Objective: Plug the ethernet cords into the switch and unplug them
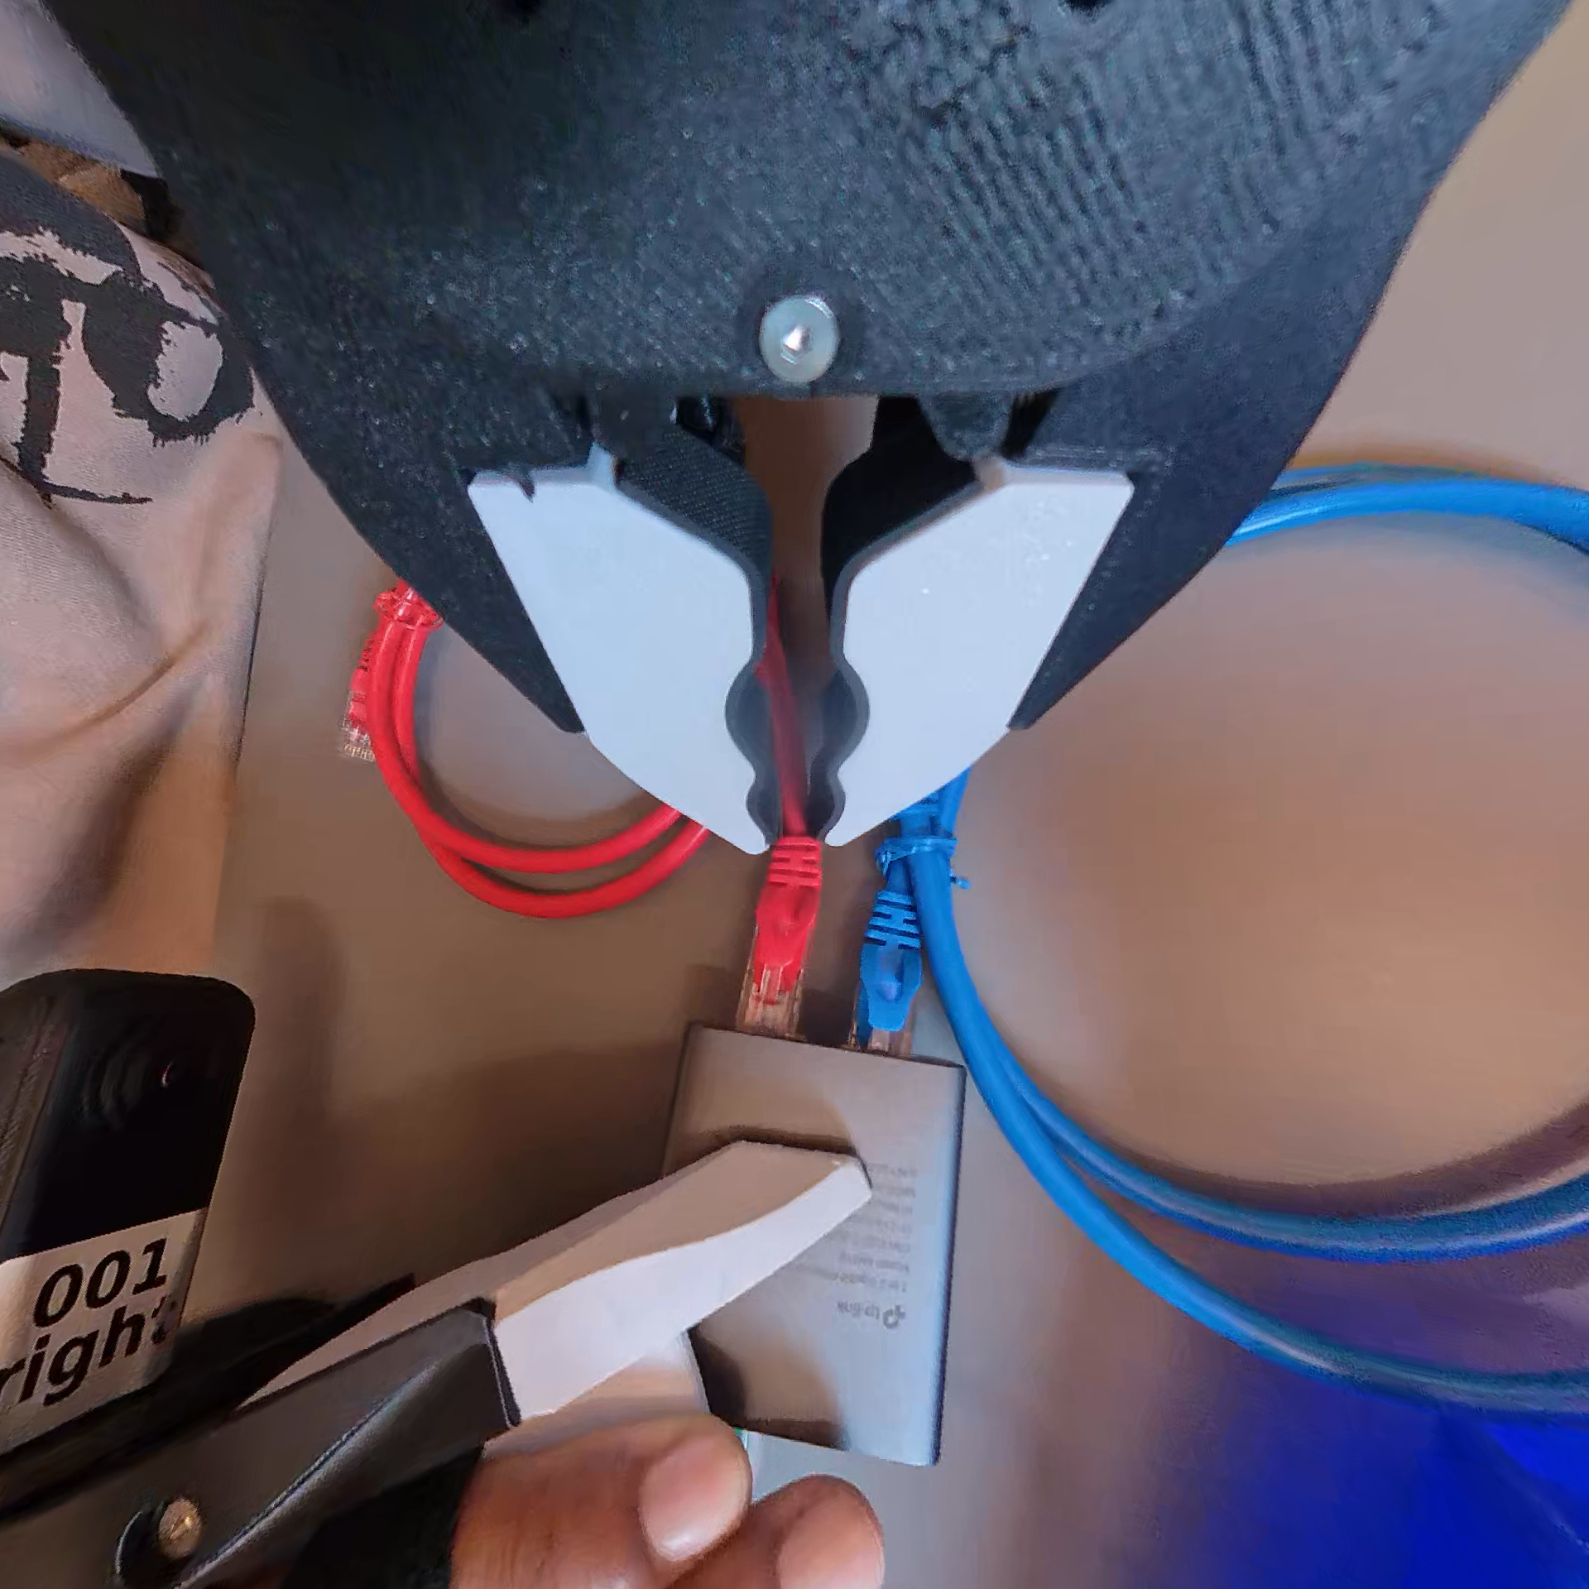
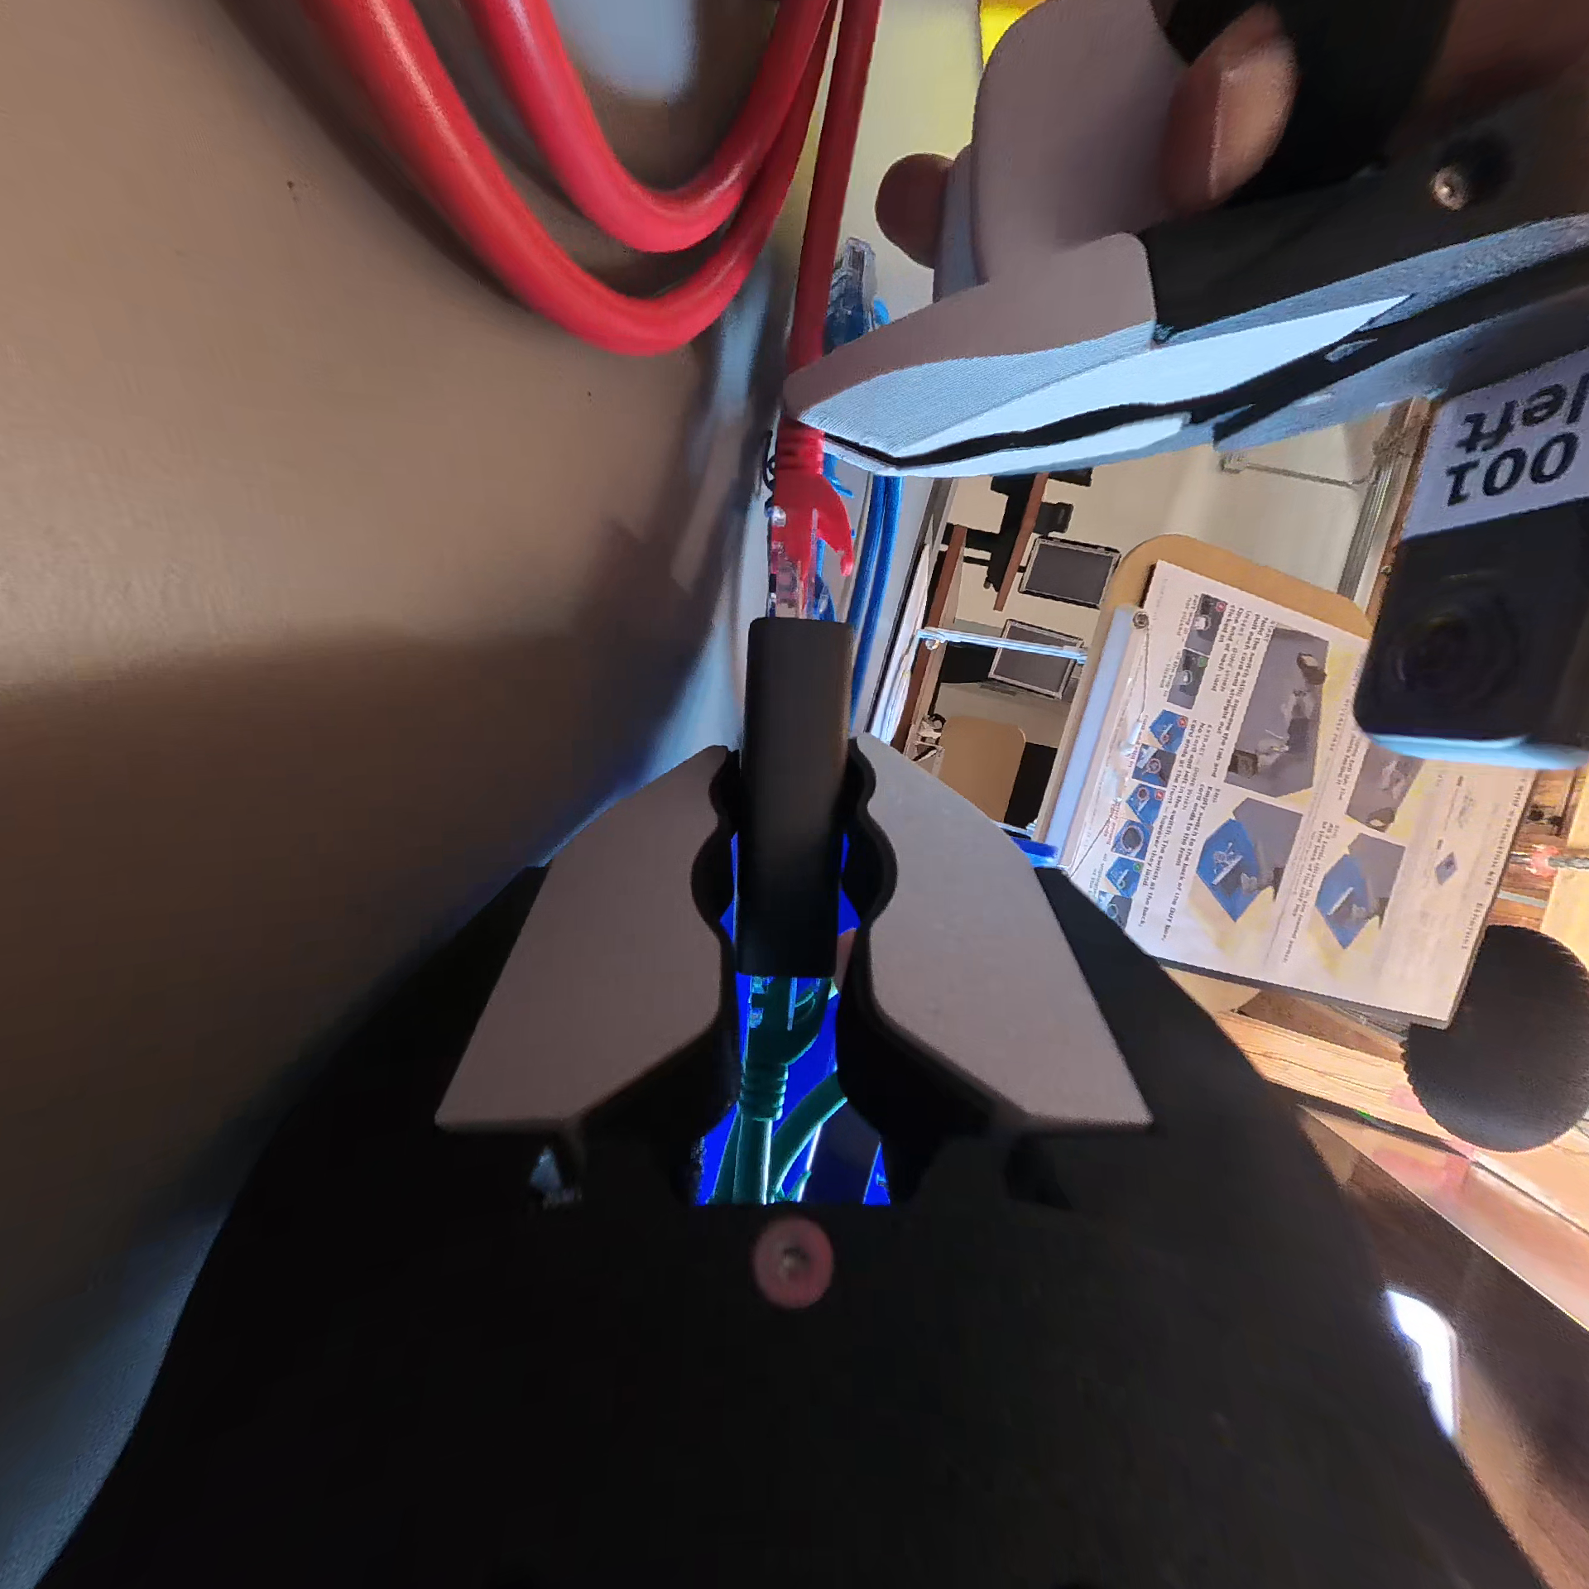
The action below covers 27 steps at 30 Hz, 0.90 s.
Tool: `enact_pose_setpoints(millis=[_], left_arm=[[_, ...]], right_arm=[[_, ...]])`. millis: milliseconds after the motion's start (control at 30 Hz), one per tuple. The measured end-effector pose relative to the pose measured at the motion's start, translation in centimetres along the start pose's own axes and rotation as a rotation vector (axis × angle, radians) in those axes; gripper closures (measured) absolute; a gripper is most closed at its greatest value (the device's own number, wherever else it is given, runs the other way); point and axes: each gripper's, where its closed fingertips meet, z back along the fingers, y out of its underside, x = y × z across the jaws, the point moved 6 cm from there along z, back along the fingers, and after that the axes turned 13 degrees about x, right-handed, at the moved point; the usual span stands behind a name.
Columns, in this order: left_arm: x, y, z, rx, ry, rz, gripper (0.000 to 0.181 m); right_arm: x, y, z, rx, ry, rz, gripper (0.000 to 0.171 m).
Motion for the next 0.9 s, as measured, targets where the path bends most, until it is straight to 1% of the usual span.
enact_pose_setpoints(millis=[233,367,500,700,767,833,900], left_arm=[[0.8,0.2,0.5,-0.133,0.151,0.043,0.175],[1.3,0.3,1.1,-0.218,0.208,0.074,0.176],[1.3,0.1,1.2,-0.259,0.204,0.079,0.176],[0.9,0.0,1.1,-0.319,0.263,0.065,0.176],[0.7,0.0,1.2,-0.366,0.294,0.042,0.176],[0.7,-0.1,1.4,-0.399,0.285,0.051,0.176],[0.3,-0.2,1.3,-0.404,0.234,0.036,0.176]], right_arm=[[0.0,0.4,0.1,0.001,0.007,-0.009,0.15],[0.0,0.5,0.1,-0.004,0.003,-0.027,0.15],[-0.3,0.9,-0.1,0.007,-0.006,-0.084,0.15],[-0.5,1.2,0.1,0.014,-0.002,-0.112,0.149],[-0.7,1.2,0.2,0.005,-0.008,-0.153,0.15],[-0.9,1.3,0.2,0.009,-0.017,-0.184,0.15],[-1.0,1.3,0.2,0.011,-0.023,-0.201,0.15]])
